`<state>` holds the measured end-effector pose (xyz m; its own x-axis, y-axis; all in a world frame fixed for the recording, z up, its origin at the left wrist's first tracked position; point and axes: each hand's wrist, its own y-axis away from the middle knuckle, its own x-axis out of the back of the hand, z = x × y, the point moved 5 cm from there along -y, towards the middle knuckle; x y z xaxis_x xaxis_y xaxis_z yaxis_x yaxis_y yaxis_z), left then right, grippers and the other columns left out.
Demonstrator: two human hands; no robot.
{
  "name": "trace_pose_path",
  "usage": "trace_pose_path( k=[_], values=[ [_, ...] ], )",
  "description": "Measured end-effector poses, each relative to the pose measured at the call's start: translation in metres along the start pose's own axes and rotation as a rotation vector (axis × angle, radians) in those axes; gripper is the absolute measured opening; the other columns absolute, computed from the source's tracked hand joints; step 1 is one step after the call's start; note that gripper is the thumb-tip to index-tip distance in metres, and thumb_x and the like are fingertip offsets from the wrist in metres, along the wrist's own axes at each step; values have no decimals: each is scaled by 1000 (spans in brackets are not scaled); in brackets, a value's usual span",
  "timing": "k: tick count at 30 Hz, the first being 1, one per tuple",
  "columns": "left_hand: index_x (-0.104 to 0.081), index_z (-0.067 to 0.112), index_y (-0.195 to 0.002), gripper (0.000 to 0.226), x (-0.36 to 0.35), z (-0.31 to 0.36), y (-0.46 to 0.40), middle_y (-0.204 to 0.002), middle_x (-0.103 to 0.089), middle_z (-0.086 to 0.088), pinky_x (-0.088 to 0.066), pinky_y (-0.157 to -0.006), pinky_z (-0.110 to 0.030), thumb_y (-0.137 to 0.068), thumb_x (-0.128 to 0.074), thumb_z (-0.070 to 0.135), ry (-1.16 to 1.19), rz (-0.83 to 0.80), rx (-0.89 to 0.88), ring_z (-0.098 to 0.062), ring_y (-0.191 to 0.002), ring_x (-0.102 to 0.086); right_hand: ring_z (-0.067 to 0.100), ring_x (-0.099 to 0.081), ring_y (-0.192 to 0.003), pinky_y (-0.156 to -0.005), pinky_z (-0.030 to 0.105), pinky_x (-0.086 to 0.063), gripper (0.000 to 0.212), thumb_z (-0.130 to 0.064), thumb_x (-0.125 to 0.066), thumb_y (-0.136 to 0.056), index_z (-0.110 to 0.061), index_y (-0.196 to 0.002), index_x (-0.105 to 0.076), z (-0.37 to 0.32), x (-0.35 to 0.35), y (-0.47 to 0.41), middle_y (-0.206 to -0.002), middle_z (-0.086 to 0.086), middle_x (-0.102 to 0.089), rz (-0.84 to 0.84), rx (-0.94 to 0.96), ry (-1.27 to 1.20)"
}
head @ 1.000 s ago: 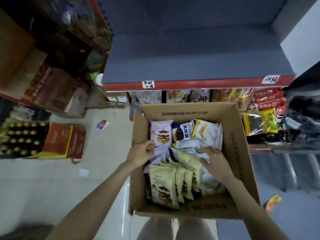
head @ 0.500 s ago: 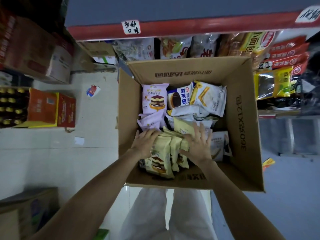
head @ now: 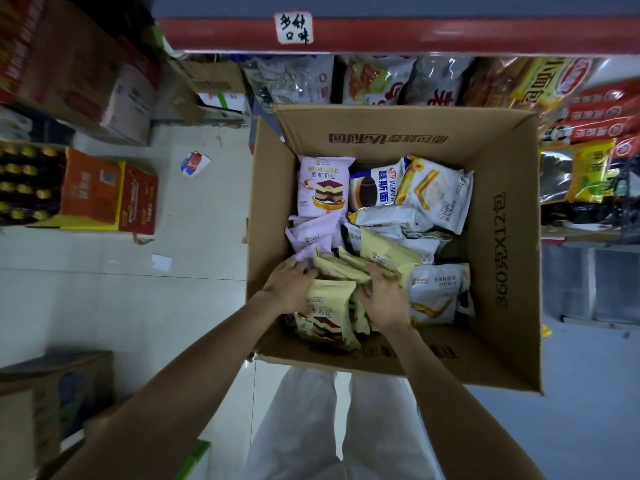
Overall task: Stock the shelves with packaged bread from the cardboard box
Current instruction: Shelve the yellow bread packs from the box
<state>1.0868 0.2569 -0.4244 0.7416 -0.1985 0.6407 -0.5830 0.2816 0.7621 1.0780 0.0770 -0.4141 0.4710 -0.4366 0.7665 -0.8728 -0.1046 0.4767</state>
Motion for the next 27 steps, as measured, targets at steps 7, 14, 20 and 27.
trace_pose_path(
  k=[7, 14, 20, 27],
  values=[
    [-42, 23, -123, 57, 10, 4, 24, -117, -61, 0, -42, -70, -31, -76, -71, 37, 129, 135, -28, -25, -106, -59, 33, -63, -90, -69, 37, -47, 49, -3, -54, -84, -18, -127, -35, -3, -7, 6, -96, 12, -65, -23, -140, 2],
    [-48, 27, -105, 55, 53, -27, 84, -102, -59, 19, -45, -77, -23, -63, -84, 26, 780, 348, 25, -10, -97, -59, 30, -59, -99, -75, 35, -48, 46, -11, -72, -78, -13, -114, -44, 7, 53, 26, -108, 13, -61, 193, -144, -423],
    [-52, 20, -92, 51, 103, -55, 140, -87, -63, 6, -43, -60, -18, -59, -89, 33, 1081, 633, 173, -8, -79, -59, 15, -57, -94, -72, 28, -47, 56, -11, -73, -77, -19, -122, -42, -19, 157, 42, -119, 4, -51, 369, 25, -513],
    [-54, 34, -106, 66, 183, -64, 222, -103, -63, 16, -52, -76, -28, -51, -88, 48, 1278, 1174, 104, -6, -99, -61, 24, -58, -61, -53, 40, -51, 64, -20, -67, -83, -35, -132, -30, -102, 278, 60, -80, 5, -60, 399, 417, -227]
  ],
)
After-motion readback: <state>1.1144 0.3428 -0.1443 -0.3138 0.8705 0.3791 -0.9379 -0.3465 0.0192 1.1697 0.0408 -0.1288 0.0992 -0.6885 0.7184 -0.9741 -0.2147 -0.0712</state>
